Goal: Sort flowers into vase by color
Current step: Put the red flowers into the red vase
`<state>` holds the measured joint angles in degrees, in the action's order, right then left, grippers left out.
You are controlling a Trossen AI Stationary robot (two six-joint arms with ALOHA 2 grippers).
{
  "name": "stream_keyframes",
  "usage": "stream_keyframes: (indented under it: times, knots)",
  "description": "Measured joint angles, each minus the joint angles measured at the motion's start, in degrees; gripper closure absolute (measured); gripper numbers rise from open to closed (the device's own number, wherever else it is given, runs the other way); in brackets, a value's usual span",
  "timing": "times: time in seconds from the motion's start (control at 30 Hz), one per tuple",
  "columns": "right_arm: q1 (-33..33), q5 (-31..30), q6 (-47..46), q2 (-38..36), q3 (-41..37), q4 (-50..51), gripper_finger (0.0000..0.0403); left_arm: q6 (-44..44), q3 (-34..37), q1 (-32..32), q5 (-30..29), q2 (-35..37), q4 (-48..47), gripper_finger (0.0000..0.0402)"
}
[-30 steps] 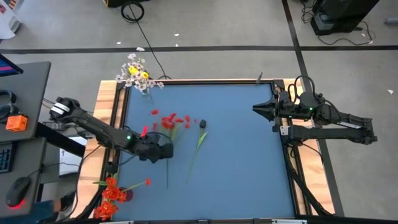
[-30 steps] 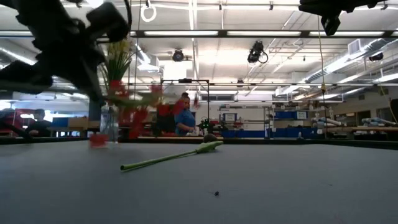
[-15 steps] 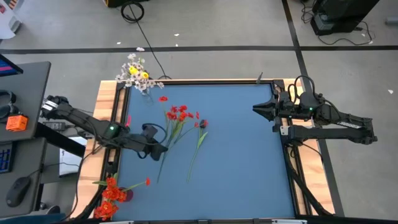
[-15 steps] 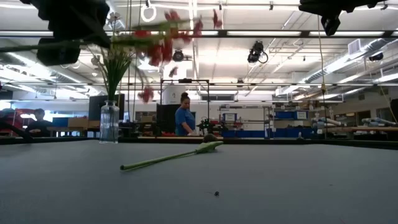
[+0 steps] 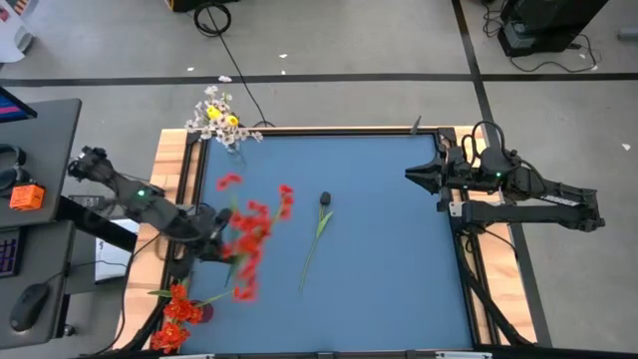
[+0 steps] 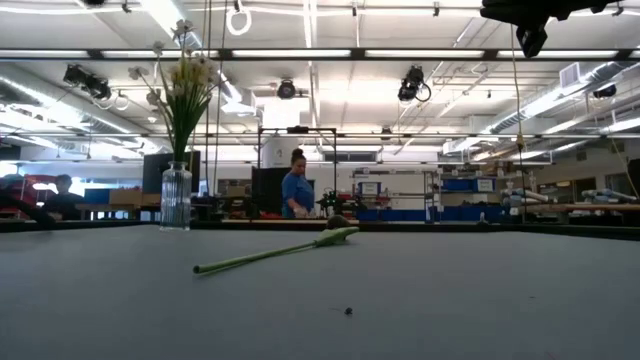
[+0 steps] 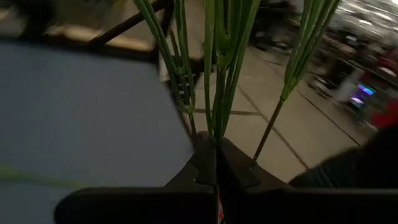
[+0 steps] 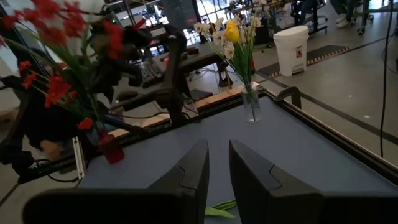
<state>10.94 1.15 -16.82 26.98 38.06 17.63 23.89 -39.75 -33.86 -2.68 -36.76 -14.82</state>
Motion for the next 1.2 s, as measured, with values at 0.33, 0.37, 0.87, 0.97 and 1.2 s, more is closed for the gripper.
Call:
stream_keyframes:
  times: [0.33, 0.37, 0.87, 0.97, 1.2]
  knots:
    - [0.01, 0.00, 0.01, -0.02, 0.00, 0.02, 0.0330, -18.88, -0.02, -12.14, -1.37, 9.15, -6.04, 0.0398]
    - [0.02, 0.00, 0.02, -0.02, 0.00, 0.02, 0.0330, -19.07, -0.02, -12.50, -2.04, 10.14, -7.54, 0.0398]
    - [0.01, 0.00, 0.02, -0.02, 0.00, 0.02, 0.0330, -29.97, -0.07, -12.75, 7.70, 15.86, -7.33, 0.0397]
    - [0.01, 0.01, 0.00, -0.02, 0.00, 0.01, 0.0330, -31.19, -0.07, -12.73, 7.87, 15.77, -5.24, 0.0397]
    - [0.00, 0.00, 0.02, 0.00, 0.00, 0.02, 0.0330, -33.77, -1.32, -12.53, 4.88, 15.63, -2.76, 0.0397]
